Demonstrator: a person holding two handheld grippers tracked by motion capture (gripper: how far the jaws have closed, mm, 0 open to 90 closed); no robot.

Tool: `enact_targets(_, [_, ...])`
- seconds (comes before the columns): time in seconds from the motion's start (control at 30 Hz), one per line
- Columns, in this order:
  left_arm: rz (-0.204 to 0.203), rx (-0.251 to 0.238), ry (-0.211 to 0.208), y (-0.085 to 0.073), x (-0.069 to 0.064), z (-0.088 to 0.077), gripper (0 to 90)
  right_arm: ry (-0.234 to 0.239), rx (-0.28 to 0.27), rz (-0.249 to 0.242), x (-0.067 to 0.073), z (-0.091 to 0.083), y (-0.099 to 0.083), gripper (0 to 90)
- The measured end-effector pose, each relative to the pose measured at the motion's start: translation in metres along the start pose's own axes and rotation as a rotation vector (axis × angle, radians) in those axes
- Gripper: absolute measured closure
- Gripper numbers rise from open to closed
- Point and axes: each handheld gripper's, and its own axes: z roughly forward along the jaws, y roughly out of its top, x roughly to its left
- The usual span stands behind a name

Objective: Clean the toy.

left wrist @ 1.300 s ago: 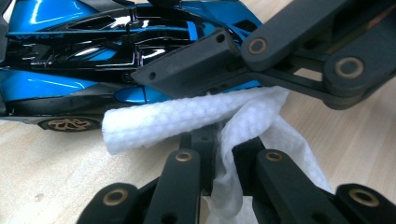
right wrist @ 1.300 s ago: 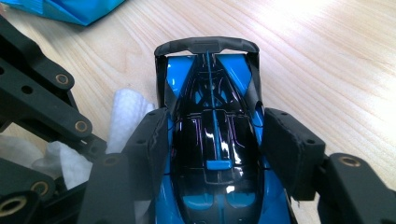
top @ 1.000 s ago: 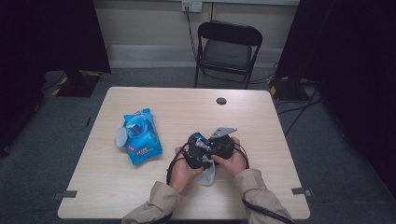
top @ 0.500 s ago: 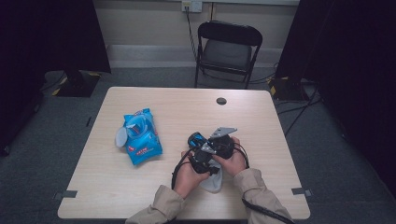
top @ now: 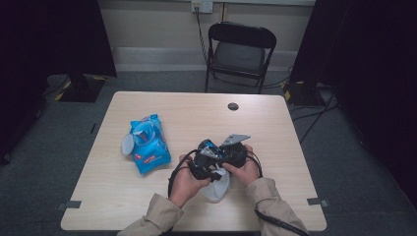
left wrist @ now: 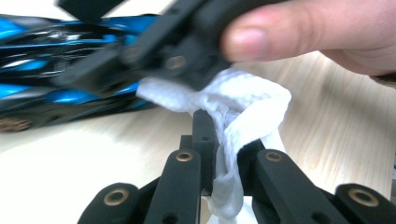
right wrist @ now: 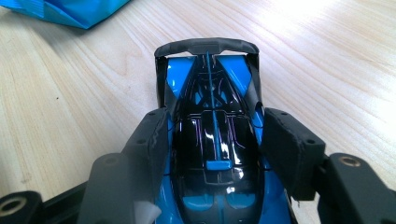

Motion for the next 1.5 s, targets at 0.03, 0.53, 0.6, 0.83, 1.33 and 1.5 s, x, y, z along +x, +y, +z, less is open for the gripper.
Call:
enact_targets(0.03, [-0.002,0.000,0.011,-0.001,0.004,-0.004,83.6,0.000,0.001,0.000,0.000,0.000,0.000,42.0])
enact_targets(0.53, [-0.124,-0.035,0.222,-0.008,0.063,-0.024,83.6,0.001,0.001,-0.003,0.000,0.000,0.000,41.9])
enact_targets(0.6, [-0.128,-0.018,0.242,-0.009,0.066,-0.017,83.6,0.000,0.000,-0.002,0.000,0.000,0.000,41.9])
enact_targets(0.83, [-0.150,0.028,0.279,-0.007,0.069,0.003,83.4,0.000,0.000,-0.003,0.000,0.000,0.000,41.9])
enact_targets(1.33, [-0.132,0.023,0.168,-0.002,0.052,0.017,83.3,-0.002,0.002,-0.005,0.000,0.000,0.000,41.9])
enact_targets(1.5, [-0.113,0.029,0.121,0.000,0.039,0.025,83.3,-0.002,0.001,-0.005,0.000,0.000,0.000,41.9])
